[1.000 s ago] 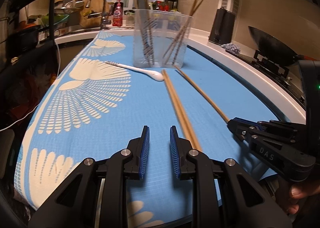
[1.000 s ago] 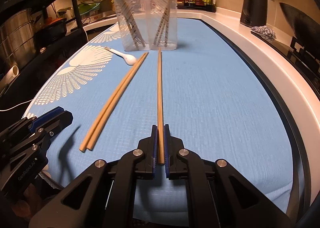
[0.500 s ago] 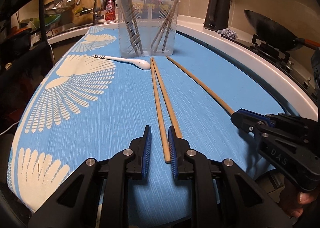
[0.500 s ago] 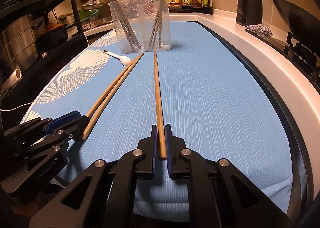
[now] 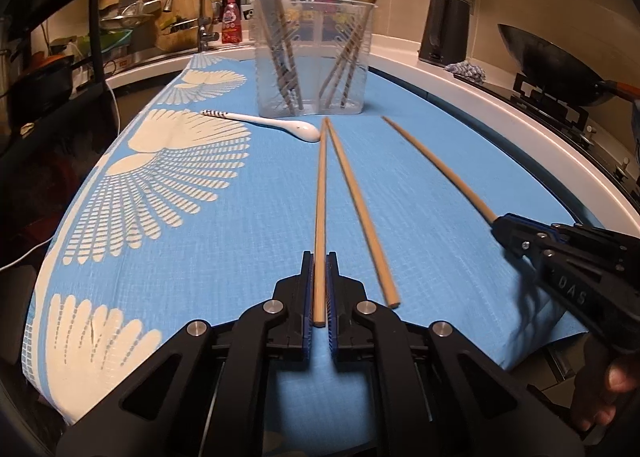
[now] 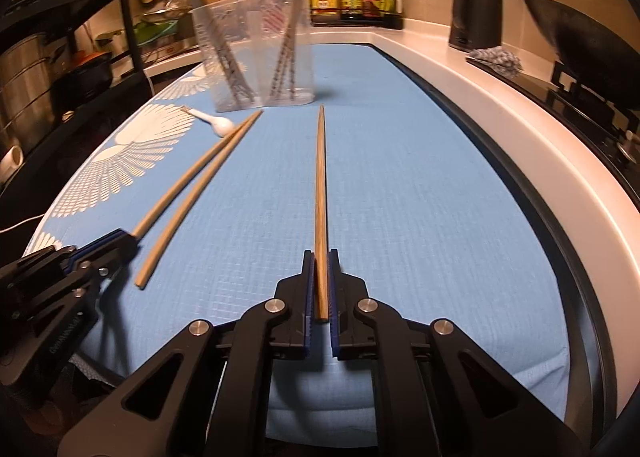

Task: Organize utensils
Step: 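Close the right tool on a chopstick while the left tool grasps another chopstick, then lift both held chopsticks and carry them over the clear container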

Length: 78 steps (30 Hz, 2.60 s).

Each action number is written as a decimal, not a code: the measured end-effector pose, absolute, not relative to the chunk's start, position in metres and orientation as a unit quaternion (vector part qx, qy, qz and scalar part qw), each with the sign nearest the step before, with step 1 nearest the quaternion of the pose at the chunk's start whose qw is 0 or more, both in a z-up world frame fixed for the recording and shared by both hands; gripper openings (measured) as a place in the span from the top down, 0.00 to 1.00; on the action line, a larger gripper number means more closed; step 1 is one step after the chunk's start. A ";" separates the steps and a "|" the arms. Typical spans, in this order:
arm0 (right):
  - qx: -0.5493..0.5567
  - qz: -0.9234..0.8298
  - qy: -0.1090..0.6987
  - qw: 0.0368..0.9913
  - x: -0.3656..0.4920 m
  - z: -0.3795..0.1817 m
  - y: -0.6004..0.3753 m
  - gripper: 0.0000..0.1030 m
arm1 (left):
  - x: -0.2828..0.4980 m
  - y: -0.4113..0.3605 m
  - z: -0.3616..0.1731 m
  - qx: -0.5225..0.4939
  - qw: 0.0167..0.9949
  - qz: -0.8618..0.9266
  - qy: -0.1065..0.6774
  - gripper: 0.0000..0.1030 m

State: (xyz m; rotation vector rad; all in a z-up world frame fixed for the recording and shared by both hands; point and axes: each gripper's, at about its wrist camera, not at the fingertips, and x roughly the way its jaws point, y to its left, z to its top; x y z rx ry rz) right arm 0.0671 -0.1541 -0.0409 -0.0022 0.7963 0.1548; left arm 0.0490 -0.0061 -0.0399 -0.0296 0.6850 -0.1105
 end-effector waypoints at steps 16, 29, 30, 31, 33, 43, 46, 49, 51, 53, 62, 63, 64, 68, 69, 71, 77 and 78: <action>-0.003 0.076 0.381 0.921 0.064 -0.043 -0.151 0.90 | 0.043 -0.012 -0.043 -0.007 0.947 -0.070 0.314 0.94; -0.004 0.075 0.378 0.923 0.065 -0.043 -0.152 0.90 | 0.042 -0.010 -0.044 -0.009 0.949 -0.073 0.306 0.93; -0.003 0.075 0.378 0.923 0.065 -0.044 -0.152 0.90 | 0.042 -0.010 -0.044 -0.009 0.949 -0.073 0.306 0.93; -0.003 0.075 0.378 0.923 0.065 -0.043 -0.152 0.90 | 0.041 -0.010 -0.044 -0.008 0.949 -0.073 0.306 0.93; -0.004 0.075 0.378 0.923 0.065 -0.043 -0.152 0.90 | 0.041 -0.010 -0.044 -0.008 0.949 -0.073 0.305 0.94; -0.001 0.079 0.374 0.924 0.066 -0.044 -0.153 0.94 | 0.041 -0.011 -0.044 -0.005 0.952 -0.071 0.299 0.94; 0.002 0.081 0.375 0.923 0.065 -0.043 -0.154 0.94 | 0.042 -0.010 -0.043 -0.008 0.951 -0.072 0.300 0.94; 0.010 0.077 0.371 0.925 0.064 -0.038 -0.158 0.94 | 0.042 -0.008 -0.040 -0.006 0.953 -0.066 0.296 0.94; 0.012 0.078 0.362 0.929 0.062 -0.032 -0.160 0.94 | 0.040 -0.007 -0.036 -0.005 0.955 -0.064 0.289 0.94; 0.016 0.080 0.356 0.931 0.060 -0.026 -0.162 0.94 | 0.038 -0.006 -0.031 -0.003 0.958 -0.063 0.281 0.94; 0.015 0.088 0.323 0.942 0.052 0.007 -0.163 0.94 | 0.032 0.002 0.004 0.006 0.971 -0.061 0.232 0.94; 0.019 0.089 0.320 0.943 0.051 0.012 -0.165 0.94 | 0.033 0.004 0.009 0.005 0.972 -0.061 0.227 0.94; 0.021 0.090 0.313 0.945 0.051 0.018 -0.165 0.94 | 0.035 0.006 0.014 0.004 0.973 -0.060 0.223 0.94; 0.017 0.097 0.285 0.954 0.052 0.043 -0.166 0.94 | 0.043 0.013 0.034 0.002 0.977 -0.062 0.205 0.94; 0.017 0.098 0.277 0.956 0.053 0.050 -0.166 0.94 | 0.046 0.015 0.039 0.002 0.977 -0.064 0.202 0.94; 0.016 0.100 0.264 0.959 0.056 0.064 -0.166 0.94 | 0.052 0.018 0.049 -0.001 0.978 -0.066 0.197 0.94; 0.021 0.105 0.244 0.964 0.075 0.098 -0.166 0.94 | 0.072 0.025 0.084 -0.009 0.981 -0.076 0.181 0.94; 0.024 0.106 0.244 0.964 0.079 0.103 -0.166 0.94 | 0.076 0.027 0.090 -0.010 0.981 -0.076 0.179 0.94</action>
